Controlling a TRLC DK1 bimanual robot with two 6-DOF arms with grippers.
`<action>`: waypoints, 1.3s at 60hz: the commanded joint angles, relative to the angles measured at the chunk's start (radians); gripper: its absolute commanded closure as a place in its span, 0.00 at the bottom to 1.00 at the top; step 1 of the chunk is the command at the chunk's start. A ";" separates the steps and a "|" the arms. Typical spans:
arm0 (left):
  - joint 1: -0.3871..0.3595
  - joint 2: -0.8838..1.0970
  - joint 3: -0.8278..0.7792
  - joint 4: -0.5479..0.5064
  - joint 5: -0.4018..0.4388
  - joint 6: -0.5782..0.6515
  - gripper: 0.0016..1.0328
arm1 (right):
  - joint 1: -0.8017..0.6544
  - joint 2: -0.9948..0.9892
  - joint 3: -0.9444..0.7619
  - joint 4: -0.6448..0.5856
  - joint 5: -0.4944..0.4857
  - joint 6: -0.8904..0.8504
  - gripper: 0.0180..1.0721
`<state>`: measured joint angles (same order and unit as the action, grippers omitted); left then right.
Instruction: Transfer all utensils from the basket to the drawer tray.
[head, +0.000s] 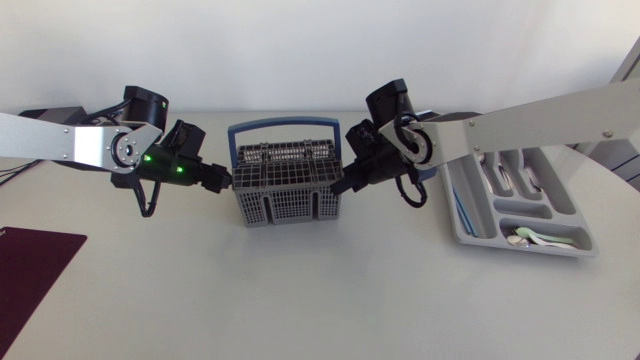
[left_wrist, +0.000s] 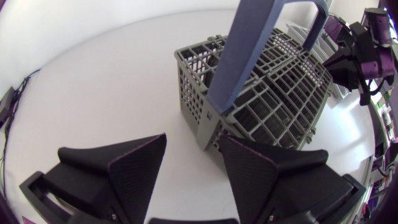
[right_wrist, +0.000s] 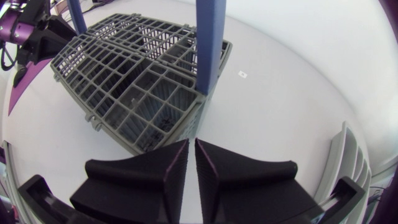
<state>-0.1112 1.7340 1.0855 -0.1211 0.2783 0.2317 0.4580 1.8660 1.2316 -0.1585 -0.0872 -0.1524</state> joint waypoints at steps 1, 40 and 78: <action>-0.048 0.021 0.019 0.015 0.039 -0.006 0.41 | 0.045 -0.051 -0.046 -0.004 -0.029 0.025 0.85; -0.123 -0.094 -0.095 0.005 0.047 0.029 0.41 | 0.011 -0.172 -0.173 -0.004 -0.011 0.008 0.85; -0.088 -0.100 -0.096 0.008 0.044 0.034 0.28 | 0.018 -0.192 -0.207 -0.003 0.035 0.001 0.83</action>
<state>-0.1928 1.6573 1.0065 -0.1226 0.2726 0.2474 0.4568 1.6924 1.0439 -0.1841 -0.0299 -0.1535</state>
